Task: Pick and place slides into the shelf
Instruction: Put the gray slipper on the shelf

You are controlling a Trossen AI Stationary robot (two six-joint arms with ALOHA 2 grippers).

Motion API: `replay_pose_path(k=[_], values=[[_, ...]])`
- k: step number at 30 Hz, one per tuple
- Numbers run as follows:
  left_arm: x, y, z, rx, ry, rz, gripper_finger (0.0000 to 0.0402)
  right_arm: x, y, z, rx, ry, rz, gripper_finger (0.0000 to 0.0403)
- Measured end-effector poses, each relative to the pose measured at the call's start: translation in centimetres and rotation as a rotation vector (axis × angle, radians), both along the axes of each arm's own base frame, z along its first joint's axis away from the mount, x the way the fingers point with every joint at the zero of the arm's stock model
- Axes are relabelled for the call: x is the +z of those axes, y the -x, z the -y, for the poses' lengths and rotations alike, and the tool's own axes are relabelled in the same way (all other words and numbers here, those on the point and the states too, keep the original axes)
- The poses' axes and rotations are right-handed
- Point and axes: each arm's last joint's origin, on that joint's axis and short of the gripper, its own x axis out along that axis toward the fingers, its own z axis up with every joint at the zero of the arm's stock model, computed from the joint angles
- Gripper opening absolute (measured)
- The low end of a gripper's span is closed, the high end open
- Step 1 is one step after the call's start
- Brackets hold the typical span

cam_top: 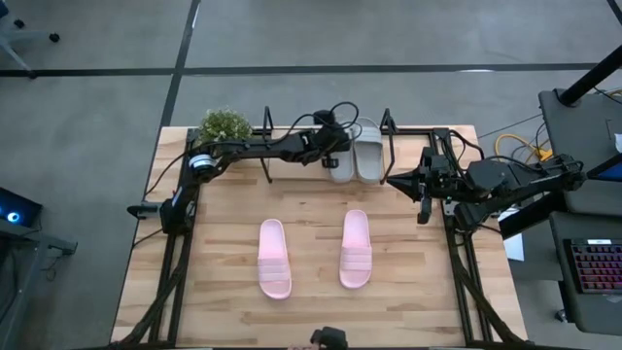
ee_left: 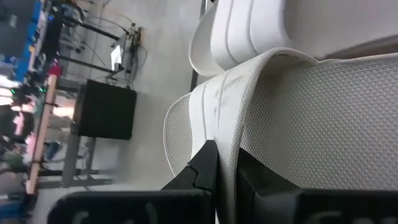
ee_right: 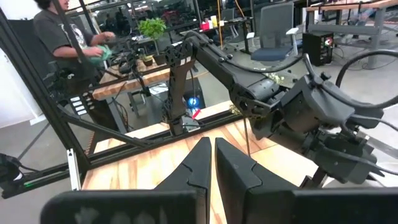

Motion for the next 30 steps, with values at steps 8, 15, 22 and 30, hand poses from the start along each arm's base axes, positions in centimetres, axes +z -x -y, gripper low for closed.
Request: replay_pose_path(k=[8, 15, 22, 30], values=[[-0.7, 0.0, 0.1, -0.015, 0.009, 0.019, 0.0000, 0.0, 0.0, 0.0, 0.001, 0.007, -0.001, 0.0013], [-0.6, -0.1, 0.0, -0.045, -0.005, 0.031, 0.0000, 0.1, 0.0, 0.0, 0.001, 0.005, 0.005, 0.0013], [-2.4, -0.8, 0.2, -0.061, -0.007, -0.018, 0.0000, 0.2, 0.0, 0.0, 0.001, 0.001, 0.021, 0.0013], [-2.2, -1.2, 0.3, -0.073, -0.034, 0.012, 0.0000, 0.4, 0.3, 0.1, 0.000, -0.003, 0.033, 0.0013]])
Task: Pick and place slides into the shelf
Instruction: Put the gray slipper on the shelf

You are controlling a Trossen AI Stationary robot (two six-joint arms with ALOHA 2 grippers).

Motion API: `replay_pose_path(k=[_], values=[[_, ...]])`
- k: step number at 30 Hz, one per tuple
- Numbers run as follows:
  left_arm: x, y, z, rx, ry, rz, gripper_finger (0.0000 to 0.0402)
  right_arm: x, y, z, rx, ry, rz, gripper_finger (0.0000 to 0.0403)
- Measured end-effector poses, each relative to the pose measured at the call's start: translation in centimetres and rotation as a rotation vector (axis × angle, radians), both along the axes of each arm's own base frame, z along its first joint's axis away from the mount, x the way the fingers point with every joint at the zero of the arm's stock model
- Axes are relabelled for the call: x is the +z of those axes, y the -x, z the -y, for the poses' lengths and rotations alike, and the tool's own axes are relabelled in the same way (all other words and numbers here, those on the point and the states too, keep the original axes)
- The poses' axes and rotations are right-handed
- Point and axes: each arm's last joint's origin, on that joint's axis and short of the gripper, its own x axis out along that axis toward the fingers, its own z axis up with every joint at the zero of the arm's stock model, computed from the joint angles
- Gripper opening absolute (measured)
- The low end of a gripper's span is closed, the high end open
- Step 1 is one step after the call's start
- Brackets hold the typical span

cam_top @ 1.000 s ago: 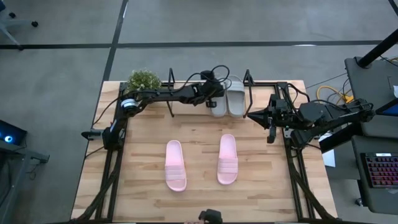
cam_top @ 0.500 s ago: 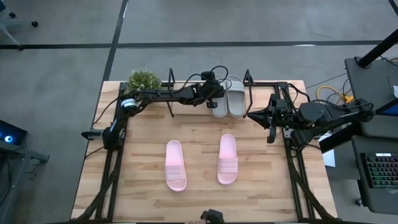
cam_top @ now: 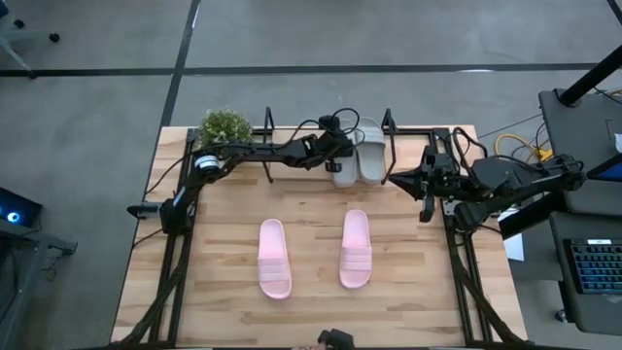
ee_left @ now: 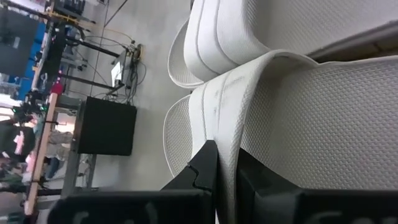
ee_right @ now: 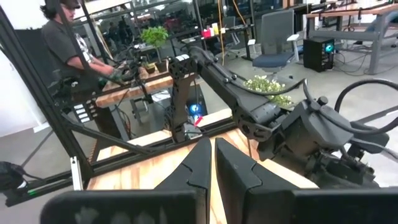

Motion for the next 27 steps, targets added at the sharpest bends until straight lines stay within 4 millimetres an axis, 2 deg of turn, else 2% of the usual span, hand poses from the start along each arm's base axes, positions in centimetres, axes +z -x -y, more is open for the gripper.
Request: replay_pose_path(k=[7, 17, 21, 27], values=[[0.43, -0.15, -0.05, -0.044, -0.045, -0.044, 0.0000, 0.08, 0.16, 0.05, 0.000, 0.003, 0.005, 0.0013], [0.60, -0.27, -0.10, -0.048, -0.051, -0.018, 0.0007, 0.08, 0.16, 0.05, 0.001, 0.005, 0.004, 0.0013], [0.89, -0.43, -0.10, -0.059, -0.053, 0.011, 0.0042, 0.08, 0.16, 0.05, 0.001, 0.005, 0.004, 0.0013], [0.96, -0.41, -0.09, -0.061, -0.052, 0.012, 0.0118, 0.08, 0.16, 0.05, 0.001, 0.005, 0.005, 0.0013]])
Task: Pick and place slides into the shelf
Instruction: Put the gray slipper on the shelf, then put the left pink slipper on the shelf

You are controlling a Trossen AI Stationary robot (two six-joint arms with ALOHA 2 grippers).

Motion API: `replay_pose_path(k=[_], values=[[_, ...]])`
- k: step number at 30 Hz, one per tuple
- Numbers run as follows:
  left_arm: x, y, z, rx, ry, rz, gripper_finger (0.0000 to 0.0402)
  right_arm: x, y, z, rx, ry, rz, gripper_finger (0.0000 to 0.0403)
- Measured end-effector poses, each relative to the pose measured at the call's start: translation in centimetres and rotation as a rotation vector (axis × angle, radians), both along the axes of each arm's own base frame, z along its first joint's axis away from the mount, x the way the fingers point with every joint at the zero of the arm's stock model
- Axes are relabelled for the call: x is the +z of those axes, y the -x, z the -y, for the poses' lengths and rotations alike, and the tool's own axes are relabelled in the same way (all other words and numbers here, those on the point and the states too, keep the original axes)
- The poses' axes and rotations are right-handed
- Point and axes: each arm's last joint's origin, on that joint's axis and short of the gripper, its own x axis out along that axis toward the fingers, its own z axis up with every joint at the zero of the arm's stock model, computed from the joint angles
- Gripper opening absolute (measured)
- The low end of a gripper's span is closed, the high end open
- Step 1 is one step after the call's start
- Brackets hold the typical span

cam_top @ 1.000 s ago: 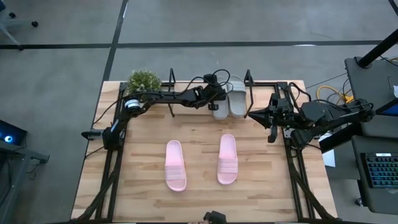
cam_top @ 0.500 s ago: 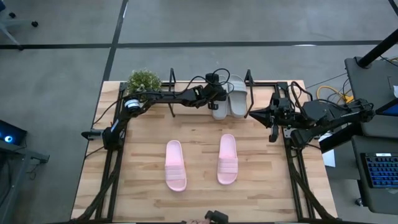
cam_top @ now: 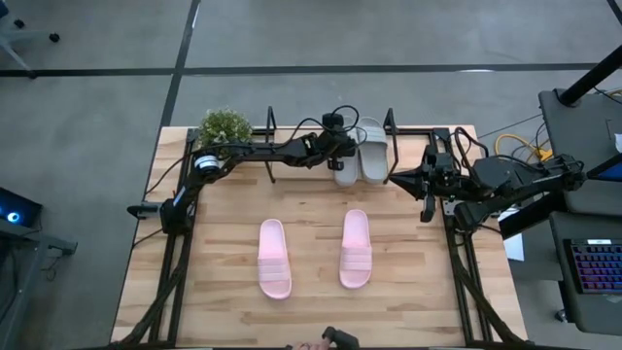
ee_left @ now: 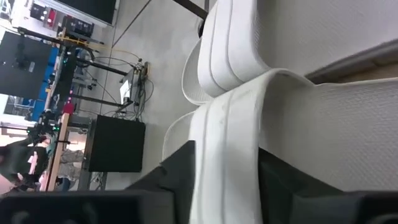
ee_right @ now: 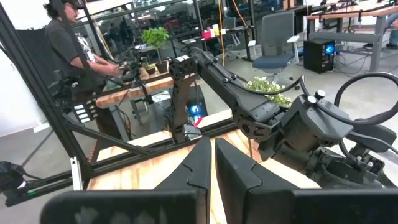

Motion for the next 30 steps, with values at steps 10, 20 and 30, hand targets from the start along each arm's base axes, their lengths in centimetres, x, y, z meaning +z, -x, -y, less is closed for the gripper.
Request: replay_pose_path(k=[10, 20, 30], values=[[1.2, 0.0, 0.9, -0.029, 0.005, 0.006, 0.0182, 0.0, 0.0, 0.0, 0.000, 0.000, 0.000, 0.0013], [3.5, 0.9, 2.6, 0.012, 0.111, 0.068, 0.0184, 0.0, 0.0, 0.0, 0.000, 0.000, 0.000, 0.0013], [9.5, 2.3, 7.0, -0.036, 0.157, 0.254, 0.0184, 0.0, 0.0, 0.0, 0.001, 0.001, -0.001, 0.0013]])
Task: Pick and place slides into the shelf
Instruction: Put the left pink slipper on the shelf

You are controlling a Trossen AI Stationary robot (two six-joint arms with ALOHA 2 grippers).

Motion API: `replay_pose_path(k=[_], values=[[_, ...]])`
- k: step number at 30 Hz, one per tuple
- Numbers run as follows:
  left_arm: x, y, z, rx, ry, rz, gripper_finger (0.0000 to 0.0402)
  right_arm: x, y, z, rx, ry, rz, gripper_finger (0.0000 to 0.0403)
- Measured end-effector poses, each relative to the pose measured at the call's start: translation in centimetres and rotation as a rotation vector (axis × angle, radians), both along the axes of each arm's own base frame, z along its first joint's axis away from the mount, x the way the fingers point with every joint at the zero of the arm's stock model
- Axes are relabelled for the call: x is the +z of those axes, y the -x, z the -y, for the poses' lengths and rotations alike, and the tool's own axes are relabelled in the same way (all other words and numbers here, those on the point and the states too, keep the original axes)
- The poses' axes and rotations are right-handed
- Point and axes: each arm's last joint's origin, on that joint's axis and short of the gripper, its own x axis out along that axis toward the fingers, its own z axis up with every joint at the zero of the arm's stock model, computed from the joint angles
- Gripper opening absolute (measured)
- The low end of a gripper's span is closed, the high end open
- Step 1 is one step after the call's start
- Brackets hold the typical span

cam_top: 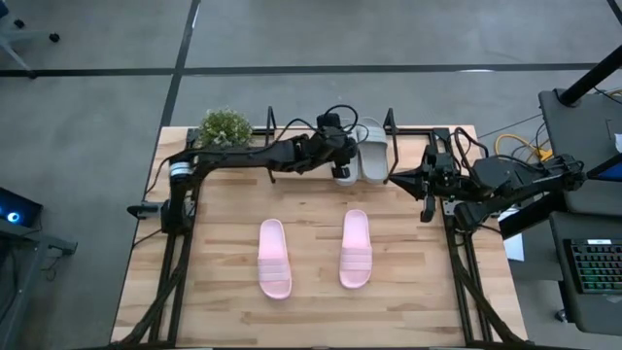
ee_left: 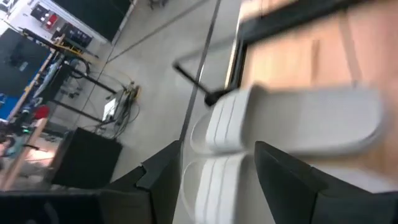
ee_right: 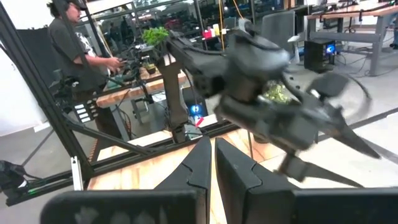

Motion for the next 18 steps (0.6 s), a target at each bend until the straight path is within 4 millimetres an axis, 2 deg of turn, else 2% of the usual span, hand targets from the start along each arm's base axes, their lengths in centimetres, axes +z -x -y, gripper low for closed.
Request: replay_pose_path(k=[8, 14, 18], values=[[6.0, 2.8, 3.7, -0.071, 0.050, 0.191, 0.0184, 0.0, 0.0, 0.0, 0.000, 0.000, 0.001, 0.0013], [8.7, 4.5, 5.6, -0.105, 0.096, 0.292, 0.0184, 0.0, 0.0, 0.0, 0.000, 0.000, 0.001, 0.0013], [9.6, 5.0, 6.6, -0.119, 0.155, 0.354, 0.0184, 0.0, 0.0, 0.0, 0.000, 0.000, 0.000, 0.0013]])
